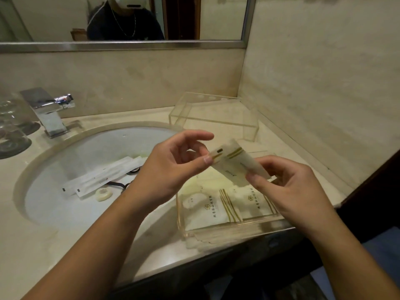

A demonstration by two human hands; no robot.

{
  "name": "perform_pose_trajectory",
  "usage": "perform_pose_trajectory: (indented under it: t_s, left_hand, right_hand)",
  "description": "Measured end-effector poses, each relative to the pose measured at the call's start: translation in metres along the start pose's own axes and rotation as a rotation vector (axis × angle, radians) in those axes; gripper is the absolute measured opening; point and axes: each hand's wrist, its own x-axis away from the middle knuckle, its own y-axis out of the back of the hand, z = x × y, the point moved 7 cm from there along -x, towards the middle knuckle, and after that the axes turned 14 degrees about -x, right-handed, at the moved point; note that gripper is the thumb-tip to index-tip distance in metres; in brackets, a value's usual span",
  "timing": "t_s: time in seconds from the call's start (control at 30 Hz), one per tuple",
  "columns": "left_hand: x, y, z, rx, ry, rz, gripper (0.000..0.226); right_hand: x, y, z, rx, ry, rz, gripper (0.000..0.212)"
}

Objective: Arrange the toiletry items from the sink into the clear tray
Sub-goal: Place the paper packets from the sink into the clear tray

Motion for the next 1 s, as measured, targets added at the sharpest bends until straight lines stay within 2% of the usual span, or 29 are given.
perform_pose_trajectory:
  t_s: [0.13,0.2,0.3,0.4,0.53,0.7,0.83,0.93,1.0]
  left_hand:
    - [0.006,-0.011,-0.009,-0.448,-0.135,0.079,0.018]
    - [0.009,-0.018,-0.012,-0.632,-0.204,0.096,0.014]
    - [0.011,-0.027,-0.012,-0.764,-0.242,0.147,0.012]
    - [0.008,-0.034,-0.005,-0.863,-0.221,0.196,0.01]
    - [0.003,-0.044,-0.008,-0.836,-0.222,0.223,0.01]
    - [-0.004,-0.047,-0.027,-0.755,-0.253,0.134,0.011]
    - [-0.002,-0.057,-0.043,-0.681,-0.319,0.15,0.014]
    - [0.0,-0.056,-0.044,-0.628,-0.322,0.156,0.028]
    - [0.0,-0.053,-0.033,-0.677,-0.279,0.196,0.043]
  right_hand:
    - [0.008,0.018,-0.003,0.072,0.012,-0.047,0.018]
    - [0.012,0.02,-0.003,0.112,0.031,-0.04,0.026]
    - [0.017,0.02,-0.001,0.219,0.085,-0.016,0.038]
    - [0.02,0.023,0.001,0.329,0.132,-0.003,0.036]
    - [0.021,0.025,0.002,0.481,0.185,0.014,0.035]
    - [0.023,0.021,0.015,0.471,0.228,0.014,0.028]
    - [0.022,0.016,0.026,0.506,0.293,0.02,0.029]
    - [0.022,0.024,0.026,0.394,0.246,-0.002,0.025]
    - [0.02,0.03,0.024,0.144,0.158,0.005,0.022]
